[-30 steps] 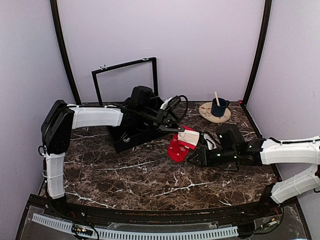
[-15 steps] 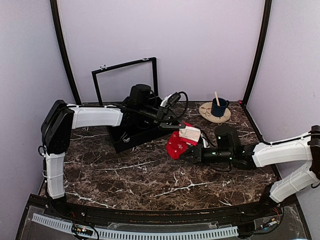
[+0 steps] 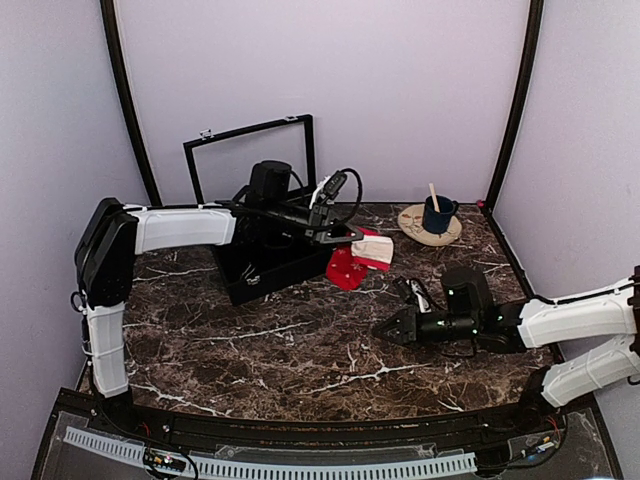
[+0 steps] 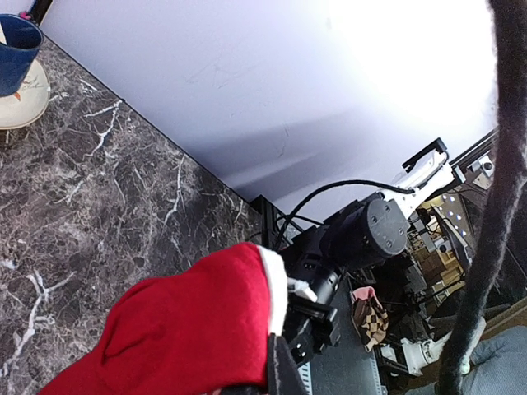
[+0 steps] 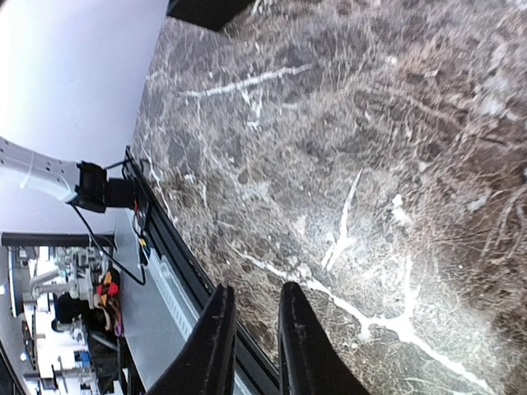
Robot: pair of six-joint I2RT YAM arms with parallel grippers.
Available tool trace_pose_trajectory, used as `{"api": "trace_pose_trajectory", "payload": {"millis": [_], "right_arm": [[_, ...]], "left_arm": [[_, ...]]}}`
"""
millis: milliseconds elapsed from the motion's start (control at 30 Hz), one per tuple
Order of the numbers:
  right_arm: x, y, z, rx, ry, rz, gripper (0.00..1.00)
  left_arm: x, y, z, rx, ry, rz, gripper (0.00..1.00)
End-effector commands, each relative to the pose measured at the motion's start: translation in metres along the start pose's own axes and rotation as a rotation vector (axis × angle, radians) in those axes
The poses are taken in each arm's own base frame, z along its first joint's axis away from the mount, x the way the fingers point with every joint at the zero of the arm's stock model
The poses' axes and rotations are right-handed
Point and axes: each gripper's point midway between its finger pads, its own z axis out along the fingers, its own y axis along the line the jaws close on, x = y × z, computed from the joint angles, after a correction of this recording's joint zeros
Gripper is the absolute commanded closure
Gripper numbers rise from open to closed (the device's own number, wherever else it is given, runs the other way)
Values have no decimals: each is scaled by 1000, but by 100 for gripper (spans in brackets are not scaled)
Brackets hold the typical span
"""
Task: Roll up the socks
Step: Flatten out the sock at the center of the board.
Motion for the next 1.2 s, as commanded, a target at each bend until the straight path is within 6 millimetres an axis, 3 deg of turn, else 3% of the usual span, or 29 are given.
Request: {"api": "trace_pose_trajectory", "payload": {"millis": [0,267,433,600,800,933,1167], "right_arm": [[12,16,17,-76,101,-59,83],[-1,51,63,-218,216,-126,83],[-10,42,95,-211,265,-118,83],[-38,22,98,-160,198,-95,83],[-60,12,101,-177,200,-120,84],[-59,3,109,-162,219,-118,84],[-48,-24,109,-92,209,-124,85]], "left_arm": [[-33,-33,-11,43,-69,99,100],[-31,-37,-7,123,-53,54,100],[-23,-39,-6,169,-21,19,100],[-10,-41,-10,163,-18,3,100],[28,-42,-15,165,6,-64,100],[55,-42,-16,164,16,-97,100],[80,-45,-23,159,13,-133,100]]}}
